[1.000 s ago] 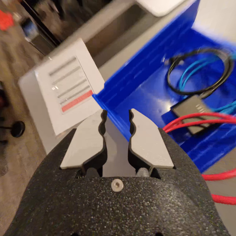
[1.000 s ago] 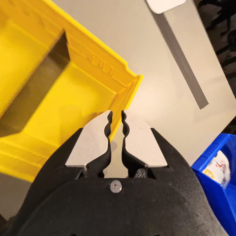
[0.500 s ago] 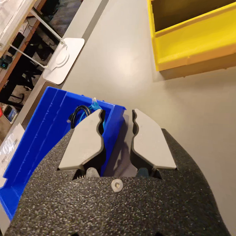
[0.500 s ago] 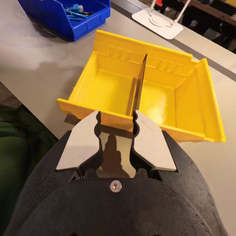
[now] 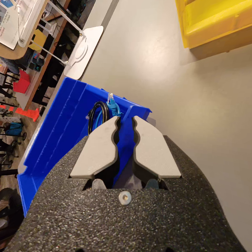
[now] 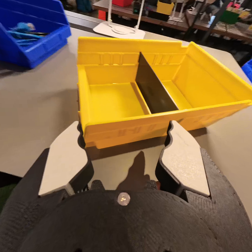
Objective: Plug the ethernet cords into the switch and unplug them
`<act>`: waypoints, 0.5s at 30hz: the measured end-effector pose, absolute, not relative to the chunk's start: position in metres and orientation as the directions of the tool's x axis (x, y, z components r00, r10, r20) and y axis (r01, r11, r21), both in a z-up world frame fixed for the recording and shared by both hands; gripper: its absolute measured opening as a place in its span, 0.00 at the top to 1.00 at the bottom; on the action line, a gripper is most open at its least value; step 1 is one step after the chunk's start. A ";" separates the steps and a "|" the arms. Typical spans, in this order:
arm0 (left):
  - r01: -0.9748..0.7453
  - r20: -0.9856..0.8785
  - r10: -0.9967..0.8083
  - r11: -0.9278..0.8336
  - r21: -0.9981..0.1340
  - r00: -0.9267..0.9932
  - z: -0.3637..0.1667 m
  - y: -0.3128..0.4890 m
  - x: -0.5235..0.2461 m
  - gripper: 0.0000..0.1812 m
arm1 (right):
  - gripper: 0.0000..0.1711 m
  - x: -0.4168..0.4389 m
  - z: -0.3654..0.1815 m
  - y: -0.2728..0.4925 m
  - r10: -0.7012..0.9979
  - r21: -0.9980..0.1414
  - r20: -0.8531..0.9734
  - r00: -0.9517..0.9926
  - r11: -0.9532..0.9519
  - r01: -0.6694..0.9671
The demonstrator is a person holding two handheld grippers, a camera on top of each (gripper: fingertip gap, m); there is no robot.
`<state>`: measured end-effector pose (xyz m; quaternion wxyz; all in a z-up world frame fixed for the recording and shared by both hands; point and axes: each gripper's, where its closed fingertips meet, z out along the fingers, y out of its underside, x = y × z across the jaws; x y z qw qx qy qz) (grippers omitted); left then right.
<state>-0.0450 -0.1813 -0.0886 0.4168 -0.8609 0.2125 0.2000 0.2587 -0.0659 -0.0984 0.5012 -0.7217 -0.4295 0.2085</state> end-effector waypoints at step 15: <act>-0.082 -0.162 0.147 -0.441 -0.894 0.976 -0.034 -0.298 -0.040 0.75 | 0.54 0.310 -0.056 -0.028 0.809 -0.912 0.231 0.541 -0.013 0.410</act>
